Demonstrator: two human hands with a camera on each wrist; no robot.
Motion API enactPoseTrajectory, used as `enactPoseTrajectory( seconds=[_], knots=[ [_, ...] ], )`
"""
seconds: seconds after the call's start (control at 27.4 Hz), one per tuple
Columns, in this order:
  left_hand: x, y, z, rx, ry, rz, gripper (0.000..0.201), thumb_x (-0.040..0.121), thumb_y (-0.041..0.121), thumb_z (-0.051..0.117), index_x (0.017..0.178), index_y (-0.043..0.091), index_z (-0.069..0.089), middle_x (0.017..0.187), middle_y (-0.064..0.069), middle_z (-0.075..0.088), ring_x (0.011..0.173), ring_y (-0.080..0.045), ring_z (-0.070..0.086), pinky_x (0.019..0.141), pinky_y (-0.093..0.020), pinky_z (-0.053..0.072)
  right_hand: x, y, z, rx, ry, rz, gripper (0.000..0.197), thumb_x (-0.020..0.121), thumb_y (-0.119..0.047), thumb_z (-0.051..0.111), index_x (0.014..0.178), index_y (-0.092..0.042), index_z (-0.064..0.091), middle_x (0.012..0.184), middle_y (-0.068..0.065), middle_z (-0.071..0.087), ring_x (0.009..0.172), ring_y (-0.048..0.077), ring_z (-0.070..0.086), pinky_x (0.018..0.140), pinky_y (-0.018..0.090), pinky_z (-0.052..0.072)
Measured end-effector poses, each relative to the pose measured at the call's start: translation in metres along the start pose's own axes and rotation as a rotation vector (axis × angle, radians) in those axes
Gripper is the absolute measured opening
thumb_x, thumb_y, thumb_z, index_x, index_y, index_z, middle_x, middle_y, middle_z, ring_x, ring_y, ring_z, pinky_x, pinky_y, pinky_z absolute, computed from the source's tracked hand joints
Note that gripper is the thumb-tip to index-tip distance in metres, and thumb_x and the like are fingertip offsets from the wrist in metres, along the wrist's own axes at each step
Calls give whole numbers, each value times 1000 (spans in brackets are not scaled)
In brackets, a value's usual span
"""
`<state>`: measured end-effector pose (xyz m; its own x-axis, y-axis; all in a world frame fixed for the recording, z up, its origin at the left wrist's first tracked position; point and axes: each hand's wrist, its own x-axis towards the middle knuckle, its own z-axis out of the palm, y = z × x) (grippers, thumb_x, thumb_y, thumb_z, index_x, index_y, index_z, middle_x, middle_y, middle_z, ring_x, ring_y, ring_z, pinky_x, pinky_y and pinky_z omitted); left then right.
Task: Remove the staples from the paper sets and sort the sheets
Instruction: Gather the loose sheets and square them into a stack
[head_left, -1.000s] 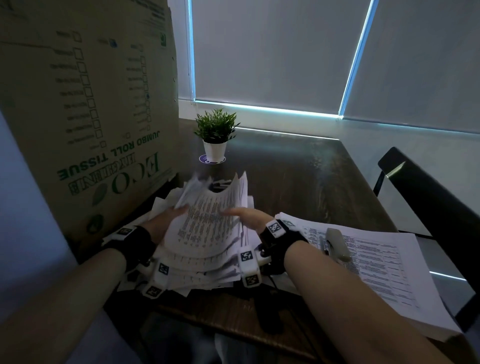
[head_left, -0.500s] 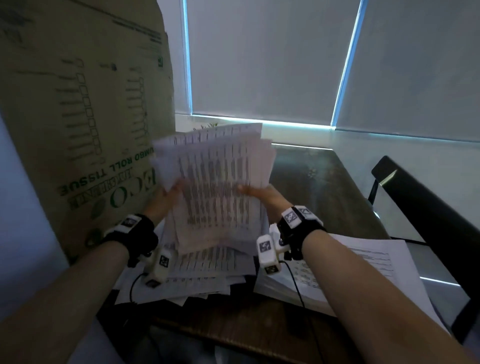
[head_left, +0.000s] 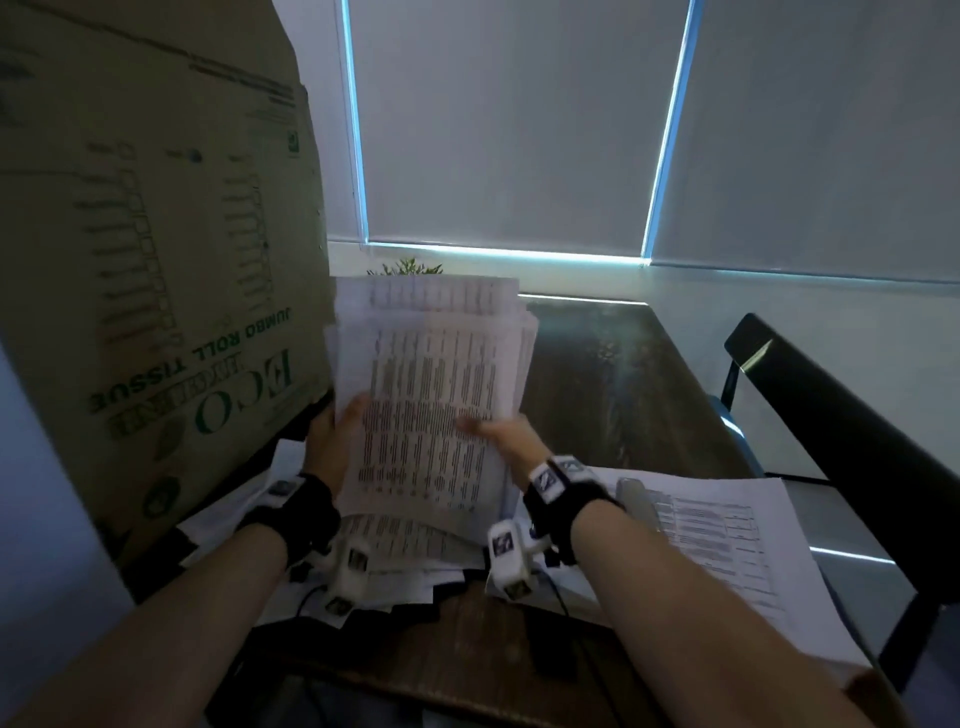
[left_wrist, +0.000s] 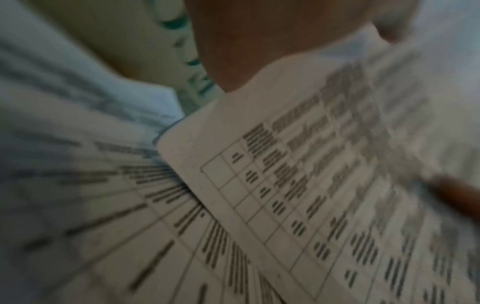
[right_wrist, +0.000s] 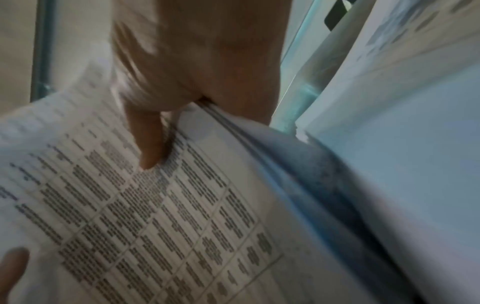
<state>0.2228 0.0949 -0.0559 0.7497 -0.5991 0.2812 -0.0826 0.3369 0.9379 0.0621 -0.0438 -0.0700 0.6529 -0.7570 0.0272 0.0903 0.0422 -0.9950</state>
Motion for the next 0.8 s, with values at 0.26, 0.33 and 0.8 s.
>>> enactPoseTrajectory(
  seconds=[0.26,0.33,0.8],
  knots=[
    [45,50,14,44,25,117,31,83,45,69,106,25,66,105,9,69,97,-4,65,85,-26,53,15,-70,7,-2,61,-201,42,79,-21,81,116,-7,67,110,13,72,103,31,69,94,51,54],
    [52,46,4,74,28,77,59,76,59,70,123,23,61,121,5,64,110,-12,62,92,-32,51,10,-63,-7,0,-48,-180,44,78,-17,82,118,-10,66,115,13,71,106,31,68,95,52,53],
    [55,46,100,-143,199,-158,57,92,44,58,130,2,52,121,-11,60,116,-27,57,82,-30,48,10,-57,-59,320,205,64,104,69,-26,88,151,-5,29,135,18,59,117,31,61,97,44,50]
  ],
)
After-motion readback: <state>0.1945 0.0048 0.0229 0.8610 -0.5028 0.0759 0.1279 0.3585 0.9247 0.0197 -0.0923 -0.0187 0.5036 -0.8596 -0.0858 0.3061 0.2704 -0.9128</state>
